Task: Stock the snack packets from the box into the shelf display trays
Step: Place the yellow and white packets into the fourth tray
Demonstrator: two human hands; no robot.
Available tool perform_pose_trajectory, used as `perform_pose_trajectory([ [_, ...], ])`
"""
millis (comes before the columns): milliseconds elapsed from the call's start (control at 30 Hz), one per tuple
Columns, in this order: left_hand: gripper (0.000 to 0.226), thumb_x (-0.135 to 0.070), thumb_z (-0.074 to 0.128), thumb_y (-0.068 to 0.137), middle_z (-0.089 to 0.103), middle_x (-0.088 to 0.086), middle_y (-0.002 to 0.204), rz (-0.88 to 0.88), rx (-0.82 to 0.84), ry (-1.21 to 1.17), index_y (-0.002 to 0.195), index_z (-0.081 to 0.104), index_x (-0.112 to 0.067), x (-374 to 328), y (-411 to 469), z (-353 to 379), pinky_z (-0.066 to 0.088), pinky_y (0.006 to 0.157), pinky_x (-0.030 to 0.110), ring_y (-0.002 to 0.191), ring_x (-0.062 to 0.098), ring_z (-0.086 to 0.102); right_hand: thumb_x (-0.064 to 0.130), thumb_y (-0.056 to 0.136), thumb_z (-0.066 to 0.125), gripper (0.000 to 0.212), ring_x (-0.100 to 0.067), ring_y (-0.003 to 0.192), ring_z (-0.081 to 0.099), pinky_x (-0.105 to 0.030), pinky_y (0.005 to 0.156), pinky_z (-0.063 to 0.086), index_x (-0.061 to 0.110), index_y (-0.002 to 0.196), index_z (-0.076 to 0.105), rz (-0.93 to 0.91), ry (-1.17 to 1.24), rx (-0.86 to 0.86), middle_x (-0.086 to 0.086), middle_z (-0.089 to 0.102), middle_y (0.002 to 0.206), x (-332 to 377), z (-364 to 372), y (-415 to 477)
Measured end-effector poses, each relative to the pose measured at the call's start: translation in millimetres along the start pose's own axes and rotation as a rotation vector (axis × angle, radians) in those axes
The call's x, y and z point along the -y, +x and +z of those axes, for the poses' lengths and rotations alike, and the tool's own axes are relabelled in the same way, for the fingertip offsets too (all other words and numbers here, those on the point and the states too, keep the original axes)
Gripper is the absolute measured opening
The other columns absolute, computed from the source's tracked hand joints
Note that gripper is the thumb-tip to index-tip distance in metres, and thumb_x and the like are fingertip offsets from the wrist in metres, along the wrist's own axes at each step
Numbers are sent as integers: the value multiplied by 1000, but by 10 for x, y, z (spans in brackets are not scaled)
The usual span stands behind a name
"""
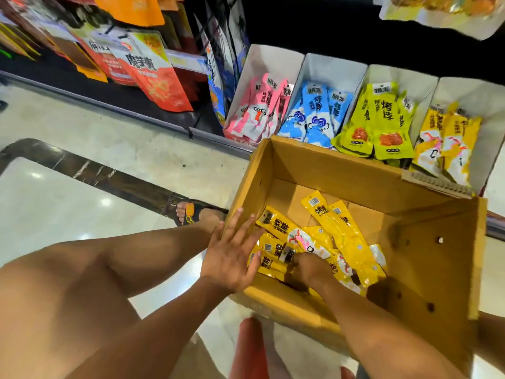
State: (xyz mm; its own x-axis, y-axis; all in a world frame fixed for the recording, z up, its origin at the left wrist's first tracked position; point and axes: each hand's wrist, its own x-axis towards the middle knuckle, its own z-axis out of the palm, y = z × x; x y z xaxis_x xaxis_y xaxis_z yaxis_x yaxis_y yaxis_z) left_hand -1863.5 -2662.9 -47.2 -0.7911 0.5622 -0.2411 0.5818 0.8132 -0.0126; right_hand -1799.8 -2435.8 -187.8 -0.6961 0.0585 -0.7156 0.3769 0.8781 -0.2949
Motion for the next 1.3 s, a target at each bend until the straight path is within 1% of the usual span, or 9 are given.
perform_pose_trajectory([
  [333,58,-53,28,104,4,-3,172,7,-43,-98,158,34,-35,7,-26,4,24,122,57,158,24,-14,25,91,66,16,-22,112,64,-28,88,49,24,101,79,36,211,-106,2,71,118,-155,-346,-206],
  [467,59,-57,23,104,7,-6,172,14,-33,-124,159,32,-36,19,-18,40,27,120,58,157,22,-17,25,88,72,11,-24,105,67,-29,83,51,31,79,75,79,366,-172,0,73,104,-272,-573,-362],
  [567,64,-65,18,100,9,-11,172,7,28,-195,156,34,-40,34,3,-9,21,123,58,155,17,-26,13,88,76,27,-23,93,64,-27,77,50,29,71,63,118,620,-250,-2,68,90,-235,-799,-586],
  [667,60,-66,19,100,4,-17,171,-29,100,-317,152,38,-44,-12,45,-180,4,126,56,152,12,-30,10,90,73,7,-19,84,61,-28,64,50,14,88,67,163,918,-248,-3,64,83,-127,-1038,-830],
  [767,64,-69,16,97,16,-19,167,-53,31,-513,146,49,-43,-148,85,-395,-1,128,47,157,10,-10,16,92,71,7,-13,83,61,-24,53,51,14,98,67,122,1062,-274,1,63,90,-21,-1252,-1022],
  [933,50,-51,27,108,63,-11,136,-148,21,-1081,135,64,-32,-484,77,-702,43,103,32,123,10,56,17,92,71,21,-13,83,61,-23,54,54,7,110,70,32,1192,-397,-5,66,95,187,-1400,-1214],
  [1067,36,-45,28,111,62,0,139,-233,168,-1471,129,57,-34,-684,137,-802,47,94,34,102,9,63,17,93,70,12,-13,81,67,-25,57,55,11,103,71,-66,1070,-507,-4,72,95,389,-1366,-1300],
  [1200,26,-49,31,109,60,-6,128,-333,226,-1687,128,46,-38,-682,142,-808,47,99,42,100,11,64,18,89,74,16,2,78,69,-20,71,54,33,84,71,-209,814,-608,15,74,84,554,-1300,-1404],
  [1300,36,-55,43,105,68,-6,127,-348,266,-1833,132,53,-34,-608,154,-755,53,93,41,110,20,69,25,89,74,13,7,86,67,-16,74,52,35,96,72,-273,691,-562,20,73,94,666,-1244,-1486],
])
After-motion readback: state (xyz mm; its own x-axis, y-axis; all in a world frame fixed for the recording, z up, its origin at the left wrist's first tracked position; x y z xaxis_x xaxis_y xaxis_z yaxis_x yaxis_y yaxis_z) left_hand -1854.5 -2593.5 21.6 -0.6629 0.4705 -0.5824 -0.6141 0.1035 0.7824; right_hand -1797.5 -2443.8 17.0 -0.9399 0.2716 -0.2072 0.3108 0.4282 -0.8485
